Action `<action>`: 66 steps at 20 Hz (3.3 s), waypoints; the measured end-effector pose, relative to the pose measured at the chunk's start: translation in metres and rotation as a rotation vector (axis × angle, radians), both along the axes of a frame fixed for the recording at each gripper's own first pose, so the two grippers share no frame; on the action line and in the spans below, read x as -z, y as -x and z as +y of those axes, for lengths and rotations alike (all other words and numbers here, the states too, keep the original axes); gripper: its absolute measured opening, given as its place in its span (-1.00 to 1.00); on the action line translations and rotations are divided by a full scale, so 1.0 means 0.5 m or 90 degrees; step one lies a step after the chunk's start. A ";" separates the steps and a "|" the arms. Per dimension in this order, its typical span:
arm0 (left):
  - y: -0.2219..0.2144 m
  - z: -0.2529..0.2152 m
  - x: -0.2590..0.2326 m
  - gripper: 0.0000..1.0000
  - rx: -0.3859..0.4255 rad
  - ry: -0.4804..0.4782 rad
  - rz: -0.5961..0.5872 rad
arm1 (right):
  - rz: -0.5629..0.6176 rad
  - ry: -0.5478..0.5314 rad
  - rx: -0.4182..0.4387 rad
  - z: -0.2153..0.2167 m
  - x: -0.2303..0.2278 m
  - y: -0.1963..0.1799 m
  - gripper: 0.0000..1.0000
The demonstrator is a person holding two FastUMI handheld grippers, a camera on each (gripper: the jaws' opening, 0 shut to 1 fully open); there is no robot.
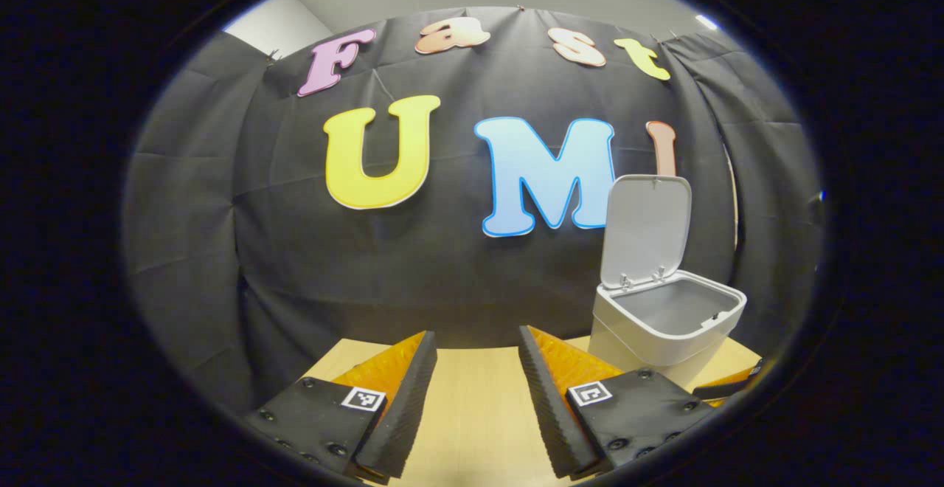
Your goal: Press the lid of the desktop garbage bin to open it, pick up the crumpled paper on the desktop and throw it into the bin, then pick up the pop can on the desktop and drop it into the bin, and finally close the garbage bin lid.
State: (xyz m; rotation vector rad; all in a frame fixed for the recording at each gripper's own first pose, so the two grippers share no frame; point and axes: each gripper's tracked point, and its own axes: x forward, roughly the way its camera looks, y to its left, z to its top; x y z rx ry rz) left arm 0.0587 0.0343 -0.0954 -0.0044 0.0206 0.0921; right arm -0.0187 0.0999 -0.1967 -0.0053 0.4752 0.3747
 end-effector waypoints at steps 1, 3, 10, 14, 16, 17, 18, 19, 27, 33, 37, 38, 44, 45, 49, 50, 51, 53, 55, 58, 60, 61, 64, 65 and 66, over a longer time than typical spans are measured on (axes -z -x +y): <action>0.003 0.008 -0.001 0.51 -0.004 0.004 0.000 | 0.005 0.003 -0.006 0.007 0.007 0.000 0.05; 0.007 0.024 -0.001 0.55 -0.013 0.009 0.001 | 0.019 0.010 -0.018 0.019 0.033 0.005 0.46; 0.022 0.073 -0.002 0.59 -0.038 0.011 0.001 | 0.059 0.045 -0.040 0.042 0.109 0.015 0.91; 0.029 0.096 0.002 0.59 -0.051 0.011 0.004 | 0.079 0.068 -0.055 0.055 0.149 0.016 0.93; 0.033 0.109 0.005 0.59 -0.057 0.012 0.007 | 0.086 0.081 -0.062 0.062 0.167 0.016 0.93; 0.034 0.115 0.007 0.59 -0.060 0.011 0.009 | 0.088 0.087 -0.062 0.062 0.176 0.013 0.93; 0.037 0.123 0.010 0.51 -0.064 0.010 0.010 | 0.093 0.092 -0.062 0.063 0.186 0.013 0.93; 0.039 0.130 0.011 0.42 -0.067 0.009 0.011 | 0.098 0.096 -0.061 0.065 0.194 0.014 0.93; 0.046 0.158 0.022 0.47 -0.080 0.009 0.018 | 0.119 0.121 -0.063 0.062 0.232 0.010 0.75; 0.039 0.152 0.027 0.52 -0.075 0.016 0.021 | 0.100 0.102 -0.063 0.069 0.192 0.009 0.70; 0.034 0.144 0.030 0.56 -0.070 0.019 0.023 | 0.065 0.074 -0.066 0.084 0.125 0.000 0.70; 0.033 0.144 0.030 0.56 -0.069 0.020 0.023 | 0.054 0.067 -0.067 0.088 0.105 -0.005 0.70; 0.029 0.138 0.032 0.42 -0.065 0.020 0.025 | -0.030 0.006 -0.070 0.113 -0.052 -0.025 0.70; 0.028 0.136 0.034 0.42 -0.065 0.020 0.025 | -0.047 -0.006 -0.069 0.115 -0.081 -0.028 0.70; 0.025 0.133 0.038 0.51 -0.064 0.023 0.028 | -0.116 -0.051 -0.058 0.111 -0.206 -0.047 0.70; 0.025 0.133 0.039 0.51 -0.063 0.024 0.029 | -0.135 -0.060 -0.054 0.107 -0.239 -0.052 0.70; 0.024 0.132 0.040 0.51 -0.063 0.025 0.030 | -0.155 -0.068 -0.050 0.102 -0.269 -0.057 0.70; 0.023 0.128 0.040 0.51 -0.062 0.027 0.031 | -0.196 -0.079 -0.039 0.087 -0.333 -0.070 0.70; 0.024 0.124 0.041 0.51 -0.061 0.029 0.031 | -0.239 -0.082 -0.025 0.067 -0.387 -0.086 0.70; 0.021 0.117 0.042 0.51 -0.059 0.031 0.032 | -0.281 -0.077 0.000 0.035 -0.441 -0.109 0.70; 0.021 0.115 0.042 0.51 -0.059 0.031 0.033 | -0.296 -0.072 0.018 0.014 -0.454 -0.130 0.69; 0.021 0.117 0.044 0.51 -0.060 0.032 0.034 | -0.297 -0.069 0.026 0.004 -0.452 -0.142 0.69; 0.021 0.120 0.047 0.42 -0.062 0.032 0.037 | -0.292 -0.055 0.047 -0.029 -0.437 -0.169 0.69; 0.020 0.123 0.048 0.44 -0.064 0.031 0.039 | -0.291 -0.049 0.054 -0.039 -0.429 -0.180 0.69; 0.019 0.126 0.050 0.47 -0.065 0.031 0.041 | -0.288 -0.043 0.060 -0.049 -0.421 -0.190 0.69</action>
